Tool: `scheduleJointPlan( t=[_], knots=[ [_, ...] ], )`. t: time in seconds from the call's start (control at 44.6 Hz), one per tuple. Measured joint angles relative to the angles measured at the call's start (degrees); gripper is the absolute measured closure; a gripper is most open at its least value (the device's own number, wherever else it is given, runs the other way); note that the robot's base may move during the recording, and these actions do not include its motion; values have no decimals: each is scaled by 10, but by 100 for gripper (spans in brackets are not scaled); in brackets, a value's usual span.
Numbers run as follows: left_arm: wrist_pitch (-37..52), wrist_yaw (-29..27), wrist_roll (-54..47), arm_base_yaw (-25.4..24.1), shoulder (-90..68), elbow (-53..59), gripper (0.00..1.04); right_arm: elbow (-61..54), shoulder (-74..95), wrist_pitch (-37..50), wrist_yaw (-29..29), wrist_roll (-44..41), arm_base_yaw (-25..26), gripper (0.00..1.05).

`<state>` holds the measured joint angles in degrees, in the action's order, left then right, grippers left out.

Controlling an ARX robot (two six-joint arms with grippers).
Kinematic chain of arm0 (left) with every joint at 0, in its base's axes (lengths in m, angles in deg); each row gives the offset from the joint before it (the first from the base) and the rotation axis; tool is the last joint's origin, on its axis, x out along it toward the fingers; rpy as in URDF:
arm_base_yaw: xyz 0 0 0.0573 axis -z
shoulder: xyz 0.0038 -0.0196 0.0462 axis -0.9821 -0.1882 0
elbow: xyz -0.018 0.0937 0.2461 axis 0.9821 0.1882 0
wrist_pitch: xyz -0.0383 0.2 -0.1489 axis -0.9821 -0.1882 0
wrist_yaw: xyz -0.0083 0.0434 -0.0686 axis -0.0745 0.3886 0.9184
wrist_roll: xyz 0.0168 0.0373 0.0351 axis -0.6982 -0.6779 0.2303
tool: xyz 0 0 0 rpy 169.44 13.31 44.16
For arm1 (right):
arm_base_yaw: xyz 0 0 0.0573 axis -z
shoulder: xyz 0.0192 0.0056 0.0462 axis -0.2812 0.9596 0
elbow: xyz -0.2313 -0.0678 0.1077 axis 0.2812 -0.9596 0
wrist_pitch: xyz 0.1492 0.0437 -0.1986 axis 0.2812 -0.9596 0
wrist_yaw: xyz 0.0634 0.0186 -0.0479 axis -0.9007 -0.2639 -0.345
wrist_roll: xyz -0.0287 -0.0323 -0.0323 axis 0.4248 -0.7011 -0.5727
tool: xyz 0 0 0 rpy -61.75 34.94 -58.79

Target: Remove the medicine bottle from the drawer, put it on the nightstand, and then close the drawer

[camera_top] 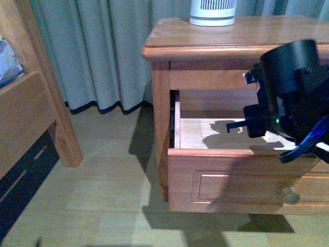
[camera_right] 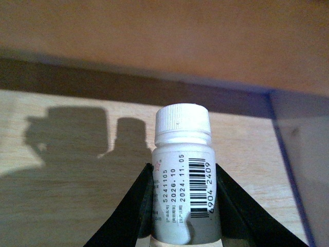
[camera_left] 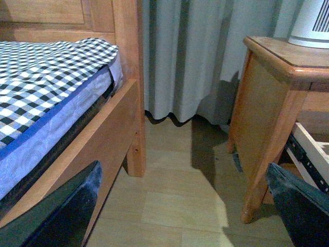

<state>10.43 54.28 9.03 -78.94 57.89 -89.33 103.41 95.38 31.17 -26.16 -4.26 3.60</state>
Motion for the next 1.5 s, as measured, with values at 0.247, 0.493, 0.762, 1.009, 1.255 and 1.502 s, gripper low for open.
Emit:
scheduleJointPlan(
  t=[0.247,0.493,0.762,1.009,1.255,1.502],
  knots=[
    [0,0,0,0,0,0,7,-127,-264,-111,-37,37,-67,75],
    [0,0,0,0,0,0,7,11,-296,-114,-58,2,16,76],
    [0,0,0,0,0,0,7,223,-129,-184,-46,-4,97,76],
    [0,0,0,0,0,0,7,327,-2,-233,-35,-5,119,76],
    [0,0,0,0,0,0,7,333,16,-241,-29,-3,119,60],
    [0,0,0,0,0,0,7,321,1,-197,-34,-10,119,14]
  ],
)
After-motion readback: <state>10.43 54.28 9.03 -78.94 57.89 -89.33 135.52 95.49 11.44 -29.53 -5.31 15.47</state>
